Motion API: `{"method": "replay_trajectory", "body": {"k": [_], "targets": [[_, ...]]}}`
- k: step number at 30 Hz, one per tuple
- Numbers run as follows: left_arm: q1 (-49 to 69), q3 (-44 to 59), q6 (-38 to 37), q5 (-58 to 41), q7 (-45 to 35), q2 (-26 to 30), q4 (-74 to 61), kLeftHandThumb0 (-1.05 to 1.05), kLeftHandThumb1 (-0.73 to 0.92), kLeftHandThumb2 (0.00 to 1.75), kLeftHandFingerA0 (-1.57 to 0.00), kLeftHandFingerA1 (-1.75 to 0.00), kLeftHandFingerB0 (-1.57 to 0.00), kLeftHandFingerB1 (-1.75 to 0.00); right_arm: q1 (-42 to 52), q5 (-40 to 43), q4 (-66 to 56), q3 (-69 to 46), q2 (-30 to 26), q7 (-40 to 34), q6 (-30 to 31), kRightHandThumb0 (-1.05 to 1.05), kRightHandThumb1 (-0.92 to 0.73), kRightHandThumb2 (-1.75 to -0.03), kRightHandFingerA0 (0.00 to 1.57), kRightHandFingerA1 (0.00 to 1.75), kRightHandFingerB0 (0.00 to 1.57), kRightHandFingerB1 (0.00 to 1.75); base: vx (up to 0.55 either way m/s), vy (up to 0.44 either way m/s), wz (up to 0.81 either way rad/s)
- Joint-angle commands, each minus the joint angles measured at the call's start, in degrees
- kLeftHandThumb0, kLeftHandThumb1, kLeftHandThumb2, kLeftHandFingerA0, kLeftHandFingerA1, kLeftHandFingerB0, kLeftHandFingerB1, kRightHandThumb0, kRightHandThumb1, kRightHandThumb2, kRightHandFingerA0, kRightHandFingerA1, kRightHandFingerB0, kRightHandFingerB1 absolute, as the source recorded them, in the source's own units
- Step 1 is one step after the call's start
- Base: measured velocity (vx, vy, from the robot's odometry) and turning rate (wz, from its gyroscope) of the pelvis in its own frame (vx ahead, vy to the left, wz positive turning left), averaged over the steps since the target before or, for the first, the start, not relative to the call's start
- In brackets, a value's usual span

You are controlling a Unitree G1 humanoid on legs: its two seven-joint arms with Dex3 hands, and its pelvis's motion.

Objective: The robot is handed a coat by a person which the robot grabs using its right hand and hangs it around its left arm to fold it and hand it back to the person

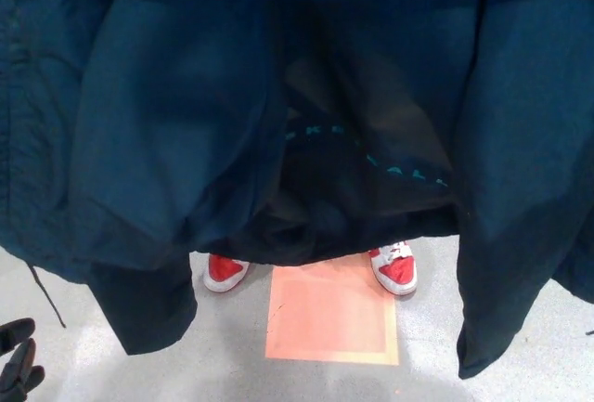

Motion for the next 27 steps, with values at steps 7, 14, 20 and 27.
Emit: {"method": "replay_trajectory", "body": {"k": [7,14,20,27], "targets": [[0.58,2.33,3.29,-3.45,-2.09,0.33,-0.89,-0.62,0.82,0.65,-0.33,-0.37,-0.30,-0.34,-11.42,-12.55,21.17,16.08,13.63,19.27,3.41,-0.94,-0.58,-0.95,0.00,0.08,0.00,0.00,0.00,0.000,0.00],[3.05,2.02,1.38,-3.16,-4.54,0.54,-0.95,-0.61,0.84,0.65,-0.32,-0.37,-0.27,-0.33,-7.69,-17.37,28.60,21.44,18.84,21.12,-2.94,-0.97,-0.62,-0.99,0.00,0.06,0.00,0.00,0.00,0.000,0.00],[3.57,1.95,1.49,-3.49,-4.87,0.44,-1.39,-0.63,0.83,0.65,-0.33,-0.37,-0.27,-0.34,-3.47,-21.42,30.40,22.02,20.34,19.99,-9.36,-1.01,-0.66,-1.01,0.03,0.07,0.12,0.12,0.00,0.000,0.00],[3.95,1.58,0.42,-3.28,-5.09,0.39,-1.64,-0.64,0.85,0.65,-0.33,-0.39,-0.25,-0.34,0.06,-27.42,32.08,23.29,22.86,19.12,-12.38,-0.91,-0.60,-1.00,0.00,0.16,0.07,0.16,0.00,0.000,0.00]]}}
